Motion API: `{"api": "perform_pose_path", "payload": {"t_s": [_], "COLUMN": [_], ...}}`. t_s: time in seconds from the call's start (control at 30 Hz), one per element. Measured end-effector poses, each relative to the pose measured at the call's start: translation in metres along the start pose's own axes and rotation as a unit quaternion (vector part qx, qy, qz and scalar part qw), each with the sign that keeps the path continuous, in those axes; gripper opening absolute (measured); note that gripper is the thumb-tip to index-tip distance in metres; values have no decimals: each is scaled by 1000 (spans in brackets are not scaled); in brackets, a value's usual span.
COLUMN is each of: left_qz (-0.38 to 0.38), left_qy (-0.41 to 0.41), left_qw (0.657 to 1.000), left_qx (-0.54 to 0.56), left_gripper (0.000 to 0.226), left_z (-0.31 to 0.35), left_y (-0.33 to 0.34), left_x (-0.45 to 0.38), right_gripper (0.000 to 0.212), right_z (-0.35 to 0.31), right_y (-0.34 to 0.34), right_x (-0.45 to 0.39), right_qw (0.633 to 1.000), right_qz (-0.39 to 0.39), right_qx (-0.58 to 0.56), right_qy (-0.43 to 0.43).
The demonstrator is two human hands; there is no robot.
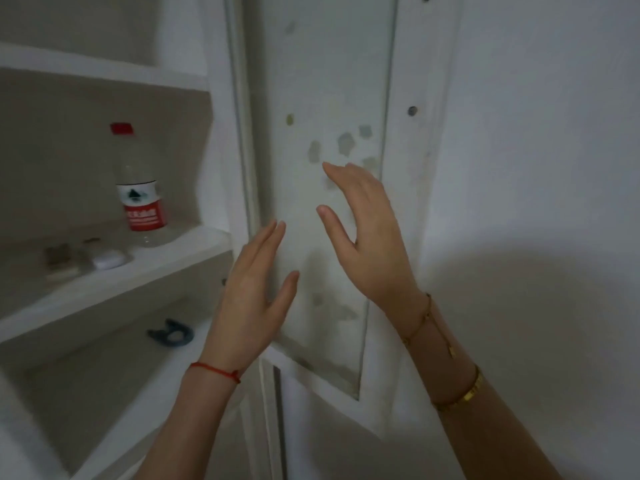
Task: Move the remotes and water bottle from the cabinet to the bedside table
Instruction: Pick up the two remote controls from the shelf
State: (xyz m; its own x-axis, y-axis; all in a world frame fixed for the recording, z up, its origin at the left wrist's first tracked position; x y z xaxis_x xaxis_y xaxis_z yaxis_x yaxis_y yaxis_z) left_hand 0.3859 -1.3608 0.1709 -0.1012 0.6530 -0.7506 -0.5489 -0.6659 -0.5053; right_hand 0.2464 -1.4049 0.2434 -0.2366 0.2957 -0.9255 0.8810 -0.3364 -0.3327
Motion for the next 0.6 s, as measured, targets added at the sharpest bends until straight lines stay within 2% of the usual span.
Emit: {"api": "perform_pose_path", "payload": {"t_s": [0.17, 0.3, 0.47, 0.6], "left_qz": [40, 71, 100, 93], "left_qy": [-79, -153, -230, -277], "left_qw": [992, 972, 942, 923], "left_qx": [-90, -161, -223, -251], "left_gripper": [60, 58, 54, 55], "left_z": [-43, -78, -123, -161], "left_y": [-56, -101, -152, -175], "left_x": [20, 37, 54, 57], "right_gripper": [45, 45, 45, 46], "right_z": [-16, -40, -70, -82], "right_y": [75, 133, 209, 266], "right_x": [0, 0, 4, 7], "right_qw": [989, 972, 950, 934], "right_qz": [-96, -151, -223, -275], "right_qx": [-107, -176, -210, -219], "right_qy": [38, 43, 49, 58]}}
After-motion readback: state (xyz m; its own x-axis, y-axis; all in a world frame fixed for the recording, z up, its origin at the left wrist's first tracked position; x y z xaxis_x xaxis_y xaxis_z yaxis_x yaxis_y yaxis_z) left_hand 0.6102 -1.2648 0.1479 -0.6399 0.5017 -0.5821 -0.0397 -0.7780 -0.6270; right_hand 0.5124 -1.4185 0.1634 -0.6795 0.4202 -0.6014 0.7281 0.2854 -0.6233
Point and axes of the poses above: each hand's wrist, its own x-axis away from the middle knuckle, its own y-axis out of the palm, z = x × y, the point moved 10 cm from there along -x, towards the middle knuckle
